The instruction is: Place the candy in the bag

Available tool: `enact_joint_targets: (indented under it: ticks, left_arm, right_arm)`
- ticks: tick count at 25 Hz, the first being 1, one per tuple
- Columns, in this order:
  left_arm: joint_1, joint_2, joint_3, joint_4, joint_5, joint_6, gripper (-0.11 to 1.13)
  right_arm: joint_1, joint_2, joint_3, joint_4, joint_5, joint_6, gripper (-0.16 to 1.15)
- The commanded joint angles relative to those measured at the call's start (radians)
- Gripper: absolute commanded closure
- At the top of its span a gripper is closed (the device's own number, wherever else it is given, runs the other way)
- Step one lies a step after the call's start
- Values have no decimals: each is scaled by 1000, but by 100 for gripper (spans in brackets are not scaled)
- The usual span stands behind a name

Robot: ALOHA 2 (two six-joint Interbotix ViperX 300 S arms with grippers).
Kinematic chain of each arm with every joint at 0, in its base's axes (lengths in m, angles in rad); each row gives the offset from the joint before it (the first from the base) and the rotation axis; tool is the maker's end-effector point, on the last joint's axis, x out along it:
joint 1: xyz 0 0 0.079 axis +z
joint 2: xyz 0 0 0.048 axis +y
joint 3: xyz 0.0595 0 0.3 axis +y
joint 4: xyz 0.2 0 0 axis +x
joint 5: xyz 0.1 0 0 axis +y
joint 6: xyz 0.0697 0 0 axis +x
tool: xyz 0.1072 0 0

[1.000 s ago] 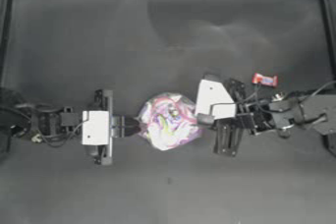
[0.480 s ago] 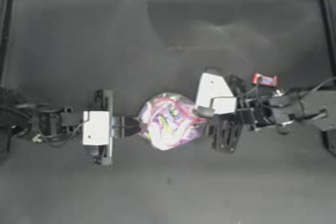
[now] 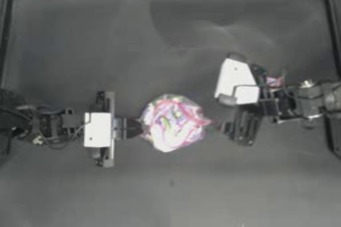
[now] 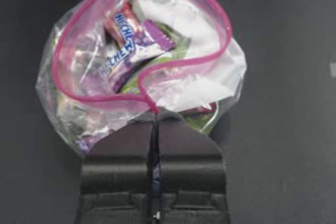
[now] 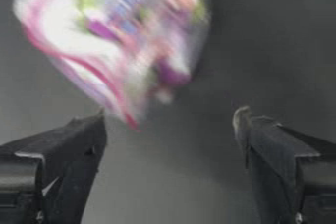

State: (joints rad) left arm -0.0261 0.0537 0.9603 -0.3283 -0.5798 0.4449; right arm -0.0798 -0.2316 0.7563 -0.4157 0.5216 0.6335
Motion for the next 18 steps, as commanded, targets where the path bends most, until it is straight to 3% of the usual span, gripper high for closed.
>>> enact_joint_targets:
  ticks: [1, 6, 9, 18]
  left_arm:
    - [0, -9, -15, -2, -6, 0, 89]
    - [0, -9, -15, -2, -6, 0, 89]
    - [2, -9, -15, -2, -6, 0, 89]
    - [2, -3, -15, -2, -6, -2, 89]
  right_arm:
    - [-44, -60, 17, 0, 58, -3, -3]
    - [-115, -120, 64, 5, 75, -34, -3]
    - [-155, -150, 84, 40, 87, -83, -3]
    - [-339, -173, 109, 296, 133, -425, -3]
